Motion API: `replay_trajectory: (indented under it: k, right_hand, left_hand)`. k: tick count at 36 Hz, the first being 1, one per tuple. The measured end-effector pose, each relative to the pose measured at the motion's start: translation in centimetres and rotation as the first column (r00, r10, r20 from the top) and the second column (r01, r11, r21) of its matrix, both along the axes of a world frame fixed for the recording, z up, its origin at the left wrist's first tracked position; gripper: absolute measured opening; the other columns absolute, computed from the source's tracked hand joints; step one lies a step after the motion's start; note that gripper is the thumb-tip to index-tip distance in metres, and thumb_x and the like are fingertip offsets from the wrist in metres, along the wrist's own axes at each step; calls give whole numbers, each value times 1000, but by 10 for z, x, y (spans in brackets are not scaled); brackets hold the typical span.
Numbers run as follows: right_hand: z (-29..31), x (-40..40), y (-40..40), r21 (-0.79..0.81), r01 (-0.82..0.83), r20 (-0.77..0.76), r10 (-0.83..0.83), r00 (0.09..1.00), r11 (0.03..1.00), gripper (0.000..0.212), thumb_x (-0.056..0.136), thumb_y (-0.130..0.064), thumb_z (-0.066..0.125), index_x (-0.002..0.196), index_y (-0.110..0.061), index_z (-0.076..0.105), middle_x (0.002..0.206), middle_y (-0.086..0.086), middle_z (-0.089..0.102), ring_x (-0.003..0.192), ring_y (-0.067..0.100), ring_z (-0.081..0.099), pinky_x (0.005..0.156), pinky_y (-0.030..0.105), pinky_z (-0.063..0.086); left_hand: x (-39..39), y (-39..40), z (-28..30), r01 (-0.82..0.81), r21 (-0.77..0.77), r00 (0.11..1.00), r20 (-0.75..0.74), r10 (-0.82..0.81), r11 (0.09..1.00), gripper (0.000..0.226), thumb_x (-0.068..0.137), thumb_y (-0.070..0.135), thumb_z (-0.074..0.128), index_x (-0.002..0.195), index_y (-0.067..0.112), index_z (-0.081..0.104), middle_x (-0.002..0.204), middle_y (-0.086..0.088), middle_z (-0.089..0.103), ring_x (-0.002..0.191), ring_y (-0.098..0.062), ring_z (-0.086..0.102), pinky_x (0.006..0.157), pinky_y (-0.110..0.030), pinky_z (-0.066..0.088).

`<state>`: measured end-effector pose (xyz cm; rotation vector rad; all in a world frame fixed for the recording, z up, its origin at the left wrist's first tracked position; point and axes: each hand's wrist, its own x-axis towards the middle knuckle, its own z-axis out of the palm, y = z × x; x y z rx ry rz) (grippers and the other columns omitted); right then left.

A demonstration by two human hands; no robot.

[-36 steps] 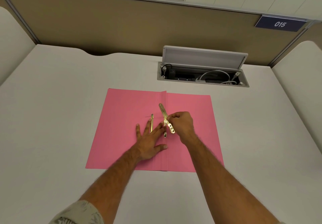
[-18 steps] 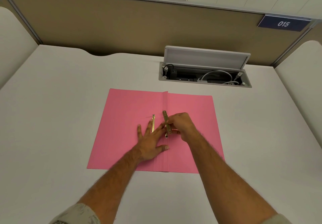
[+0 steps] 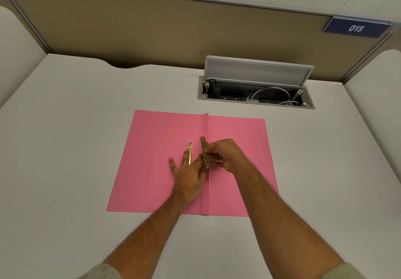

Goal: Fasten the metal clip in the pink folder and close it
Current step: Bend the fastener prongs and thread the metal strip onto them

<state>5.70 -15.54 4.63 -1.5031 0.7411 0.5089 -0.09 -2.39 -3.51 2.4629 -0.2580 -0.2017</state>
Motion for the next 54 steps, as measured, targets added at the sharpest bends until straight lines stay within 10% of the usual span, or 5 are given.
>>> replay_trajectory:
  k: [23, 29, 37, 46, 54]
  right_hand:
    - [-7, 1, 0, 2, -16, -11, 16, 1000, 1000, 16, 75, 8, 68, 84, -2, 75, 63, 6, 72, 56, 19, 66, 68, 35, 51]
    - [-9, 0, 2, -41, -18, 19, 19, 1000, 999, 18, 79, 14, 65, 93, 5, 73, 72, 13, 71, 43, 13, 64, 38, 20, 48]
    - [-20, -1, 3, -92, 5, 73, 2, 997, 996, 23, 74, 16, 68, 97, 14, 70, 97, 31, 73, 67, 29, 68, 64, 35, 60]
    - [-24, -1, 8, -259, -12, 80, 34, 996, 966, 13, 72, 12, 67, 84, 10, 71, 77, 20, 69, 64, 27, 65, 69, 43, 62]
    - [-26, -2, 12, -440, -50, 93, 101, 990, 896, 10, 75, 0, 70, 85, 3, 71, 85, 19, 74, 79, 33, 74, 69, 48, 64]
  left_hand:
    - [3, -11, 8, -48, 108, 998, -36, 52, 993, 49, 102, 35, 35, 150, 42, 37, 169, 0, 16, 157, -21, -1, 111, -77, -13]
    - [2, -10, 6, -38, 86, 998, -43, 42, 996, 50, 102, 36, 36, 151, 44, 34, 167, 4, 22, 157, -23, -1, 110, -76, -15]
    - [0, -1, 2, -8, -18, 1000, -3, 8, 1000, 49, 96, 44, 49, 145, 43, 45, 151, 32, 25, 156, -20, 3, 111, -69, -22]
    - [-2, 10, -18, 11, 47, 1000, 10, -12, 999, 90, 90, 73, 42, 159, 20, 22, 168, 5, 14, 148, 1, -11, 113, -48, -33]
    - [0, 15, -24, 96, 22, 995, 0, -97, 995, 83, 88, 80, 31, 158, 43, 7, 168, 12, 3, 150, -3, -19, 110, -53, -34]
